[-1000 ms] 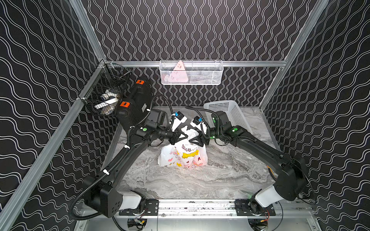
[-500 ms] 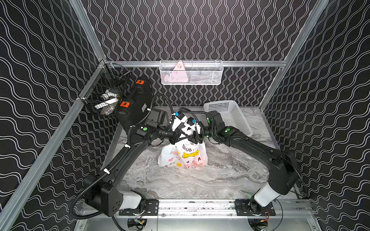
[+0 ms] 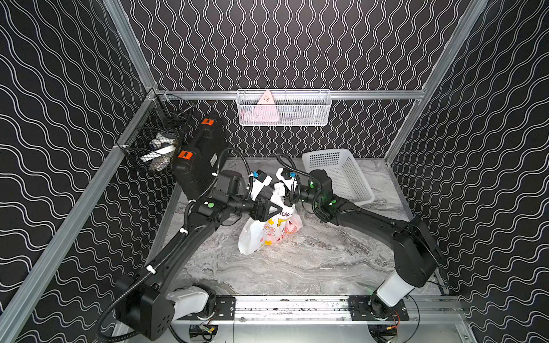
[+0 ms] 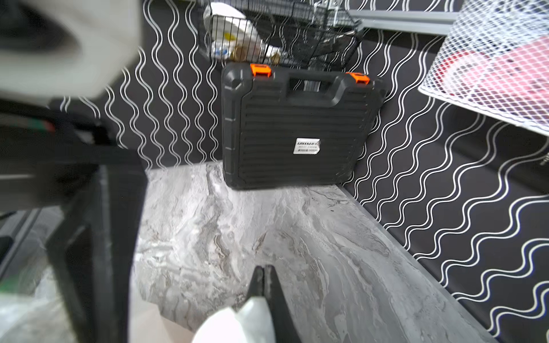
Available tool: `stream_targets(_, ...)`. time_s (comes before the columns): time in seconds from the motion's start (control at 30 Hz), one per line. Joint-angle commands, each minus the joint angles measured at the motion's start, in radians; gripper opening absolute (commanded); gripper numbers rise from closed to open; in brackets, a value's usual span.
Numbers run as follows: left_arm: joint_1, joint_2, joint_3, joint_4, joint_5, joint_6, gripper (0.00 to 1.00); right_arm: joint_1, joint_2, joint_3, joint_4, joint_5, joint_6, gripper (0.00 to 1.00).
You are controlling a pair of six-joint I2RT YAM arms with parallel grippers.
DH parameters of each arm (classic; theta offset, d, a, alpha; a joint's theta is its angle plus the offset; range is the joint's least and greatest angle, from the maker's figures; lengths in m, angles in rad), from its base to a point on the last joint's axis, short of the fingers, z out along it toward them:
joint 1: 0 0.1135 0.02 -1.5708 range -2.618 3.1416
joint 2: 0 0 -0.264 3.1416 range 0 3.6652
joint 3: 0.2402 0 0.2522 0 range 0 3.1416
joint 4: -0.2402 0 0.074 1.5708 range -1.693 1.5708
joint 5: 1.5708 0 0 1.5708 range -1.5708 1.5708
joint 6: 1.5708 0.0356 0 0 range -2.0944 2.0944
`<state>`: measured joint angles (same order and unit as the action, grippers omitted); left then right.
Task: Place the oranges into plastic bags & tie knots
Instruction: Tie the plastic bag at the center of the board.
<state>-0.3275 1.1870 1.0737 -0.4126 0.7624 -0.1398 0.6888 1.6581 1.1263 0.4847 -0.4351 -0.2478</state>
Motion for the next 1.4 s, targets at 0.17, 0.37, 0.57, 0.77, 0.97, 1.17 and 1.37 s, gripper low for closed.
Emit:
stream_targets(0.17, 0.008, -0.158, -0.215, 0.367, 0.037, -0.457, 0.86, 0.009, -0.032, -0.190, 0.373, 0.003, 0.241, 0.05)
stream_targets(0.37, 0.011, -0.175, -0.376, 0.677, 0.020, -0.760, 0.69, 0.043, -0.042, -0.243, 0.409, 0.011, 0.286, 0.11)
stream_targets(0.57, 0.016, -0.166, -0.460, 0.843, 0.023, -0.902, 0.45, 0.064, -0.044, -0.286, 0.490, 0.044, 0.373, 0.13)
stream_targets(0.77, 0.039, -0.249, -0.621, 1.049, 0.003, -1.068, 0.54, 0.064, -0.036, -0.347, 0.569, 0.052, 0.448, 0.10)
stream_targets(0.97, 0.101, -0.254, -0.611, 1.098, 0.029, -1.126, 0.68, 0.064, -0.077, -0.343, 0.465, 0.037, 0.397, 0.10)
stream_targets(1.17, 0.104, -0.178, -0.569, 1.133, 0.077, -1.129, 0.45, 0.068, -0.101, -0.341, 0.407, 0.038, 0.378, 0.10)
stream_targets(1.37, 0.097, -0.202, -0.368, 0.557, 0.072, -0.729, 0.50, 0.074, -0.127, -0.344, 0.344, 0.045, 0.343, 0.10)
